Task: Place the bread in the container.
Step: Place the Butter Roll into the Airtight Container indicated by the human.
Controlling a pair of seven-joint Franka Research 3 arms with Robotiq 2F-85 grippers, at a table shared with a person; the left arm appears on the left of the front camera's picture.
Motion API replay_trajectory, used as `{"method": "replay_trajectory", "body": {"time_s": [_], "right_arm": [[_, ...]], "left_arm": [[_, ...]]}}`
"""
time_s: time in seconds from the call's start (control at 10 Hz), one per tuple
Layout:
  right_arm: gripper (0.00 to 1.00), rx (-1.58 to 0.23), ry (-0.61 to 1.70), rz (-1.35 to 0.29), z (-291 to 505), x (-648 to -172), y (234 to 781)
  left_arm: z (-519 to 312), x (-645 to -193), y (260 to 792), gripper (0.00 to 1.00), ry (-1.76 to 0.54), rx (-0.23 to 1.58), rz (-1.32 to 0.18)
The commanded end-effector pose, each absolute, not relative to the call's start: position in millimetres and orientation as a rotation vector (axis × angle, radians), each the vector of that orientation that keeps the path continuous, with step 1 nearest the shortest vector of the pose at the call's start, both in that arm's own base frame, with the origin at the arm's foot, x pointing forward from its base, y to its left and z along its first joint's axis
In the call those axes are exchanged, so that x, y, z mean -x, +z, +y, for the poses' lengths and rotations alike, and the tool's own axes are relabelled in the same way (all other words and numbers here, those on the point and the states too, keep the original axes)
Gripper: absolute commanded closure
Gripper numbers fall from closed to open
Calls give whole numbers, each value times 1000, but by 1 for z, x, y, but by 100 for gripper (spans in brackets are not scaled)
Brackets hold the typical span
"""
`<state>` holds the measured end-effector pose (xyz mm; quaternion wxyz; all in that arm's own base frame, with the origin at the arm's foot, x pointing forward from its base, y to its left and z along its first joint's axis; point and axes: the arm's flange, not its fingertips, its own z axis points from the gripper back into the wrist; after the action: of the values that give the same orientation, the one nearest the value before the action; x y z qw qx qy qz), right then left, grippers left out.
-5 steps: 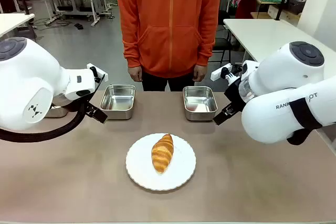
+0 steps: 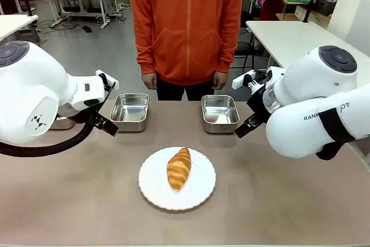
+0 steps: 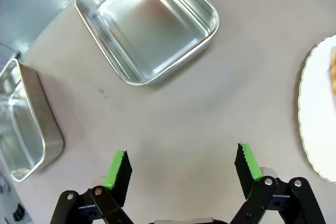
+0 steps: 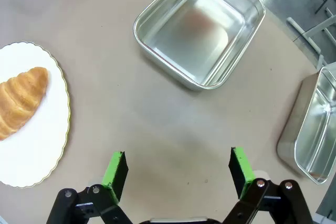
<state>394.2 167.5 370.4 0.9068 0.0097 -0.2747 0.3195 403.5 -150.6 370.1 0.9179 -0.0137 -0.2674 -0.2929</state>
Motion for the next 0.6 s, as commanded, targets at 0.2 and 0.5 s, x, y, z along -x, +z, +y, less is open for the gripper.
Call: {"method": "replay_trajectory", "body": {"time_s": [0.2, 0.5], "right_arm": [[0, -21, 659, -567, 167, -394, 370], [0, -57, 636, -617, 146, -403, 418]], "left_arm": [[-151, -403, 370, 0, -603, 28, -550], [-140, -406, 402, 0, -610, 71, -564]]}}
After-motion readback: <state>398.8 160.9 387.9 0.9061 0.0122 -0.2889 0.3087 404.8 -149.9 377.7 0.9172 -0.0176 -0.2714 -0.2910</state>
